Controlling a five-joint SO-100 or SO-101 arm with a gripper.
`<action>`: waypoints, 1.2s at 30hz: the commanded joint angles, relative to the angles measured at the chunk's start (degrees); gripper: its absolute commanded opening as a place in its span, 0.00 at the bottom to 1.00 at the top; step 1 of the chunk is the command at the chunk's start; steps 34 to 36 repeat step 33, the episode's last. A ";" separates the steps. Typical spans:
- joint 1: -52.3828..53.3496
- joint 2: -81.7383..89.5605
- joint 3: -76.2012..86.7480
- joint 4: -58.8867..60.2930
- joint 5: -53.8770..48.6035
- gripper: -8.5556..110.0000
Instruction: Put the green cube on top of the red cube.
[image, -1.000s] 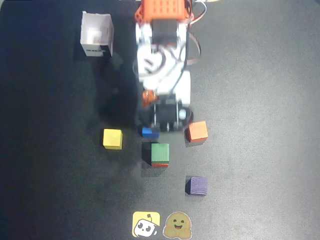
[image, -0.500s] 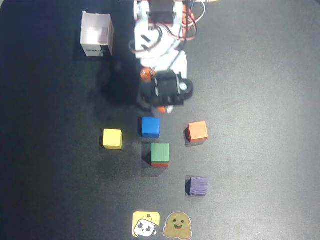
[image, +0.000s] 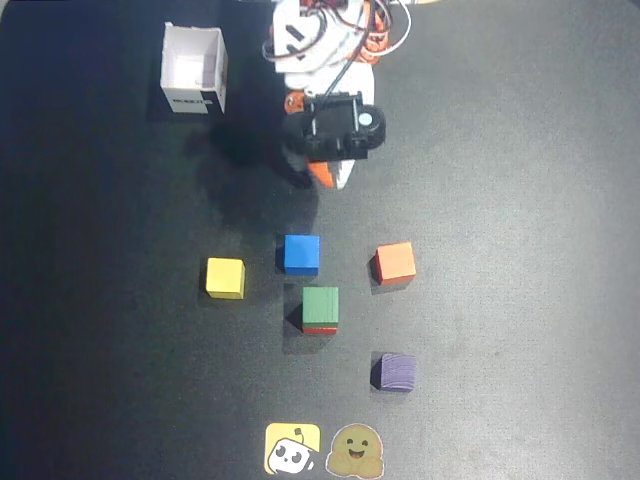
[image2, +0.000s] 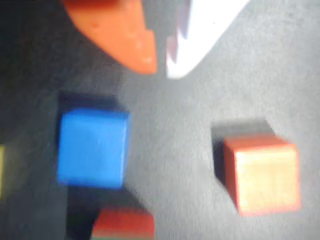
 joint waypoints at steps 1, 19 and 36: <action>0.26 1.23 0.79 -1.32 1.05 0.07; 0.79 1.23 0.88 9.14 5.36 0.07; 0.62 1.32 0.88 9.14 5.27 0.08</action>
